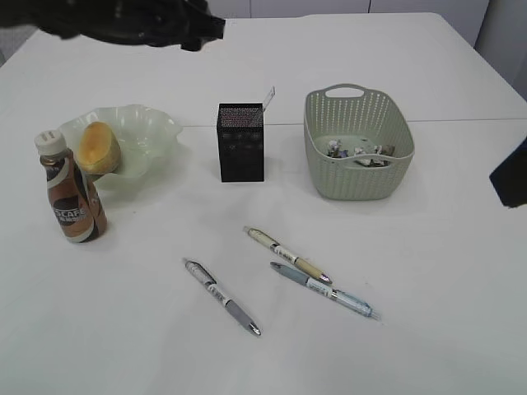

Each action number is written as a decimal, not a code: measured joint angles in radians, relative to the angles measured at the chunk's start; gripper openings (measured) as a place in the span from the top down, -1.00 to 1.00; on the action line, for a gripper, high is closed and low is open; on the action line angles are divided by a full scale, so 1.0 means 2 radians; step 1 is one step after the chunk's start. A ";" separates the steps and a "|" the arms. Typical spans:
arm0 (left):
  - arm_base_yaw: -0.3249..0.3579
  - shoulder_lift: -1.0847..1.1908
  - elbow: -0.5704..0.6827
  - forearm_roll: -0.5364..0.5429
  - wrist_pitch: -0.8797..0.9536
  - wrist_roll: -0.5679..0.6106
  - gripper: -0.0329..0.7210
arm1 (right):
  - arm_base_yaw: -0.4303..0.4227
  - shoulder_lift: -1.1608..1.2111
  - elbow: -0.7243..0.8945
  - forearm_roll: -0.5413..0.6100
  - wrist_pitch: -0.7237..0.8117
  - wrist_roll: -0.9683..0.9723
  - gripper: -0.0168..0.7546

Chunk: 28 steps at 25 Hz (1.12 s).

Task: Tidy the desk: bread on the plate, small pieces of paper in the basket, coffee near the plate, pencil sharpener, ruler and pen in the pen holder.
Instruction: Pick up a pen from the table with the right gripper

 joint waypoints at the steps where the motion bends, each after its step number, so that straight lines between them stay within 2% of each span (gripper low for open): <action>1: 0.000 -0.017 0.000 0.002 0.026 0.000 -0.12 | 0.000 0.000 -0.006 0.002 0.000 0.001 -0.13; 10: 0.000 -0.146 -0.050 0.032 0.282 0.000 -0.12 | 0.000 0.042 -0.039 0.060 0.001 0.002 -0.13; 16: 0.000 -0.189 -0.107 0.067 0.441 -0.008 -0.12 | 0.000 0.104 -0.089 0.072 0.002 -0.002 -0.13; 20: 0.000 -0.193 -0.147 0.070 0.555 -0.020 -0.12 | 0.000 0.156 -0.134 0.081 0.002 -0.005 -0.13; 23: 0.001 -0.198 -0.156 0.062 0.574 -0.022 -0.12 | 0.006 0.197 -0.166 0.086 0.002 -0.005 -0.13; 28: 0.025 -0.208 -0.155 -0.003 0.579 -0.022 -0.13 | 0.056 0.271 -0.217 0.073 0.000 -0.006 -0.13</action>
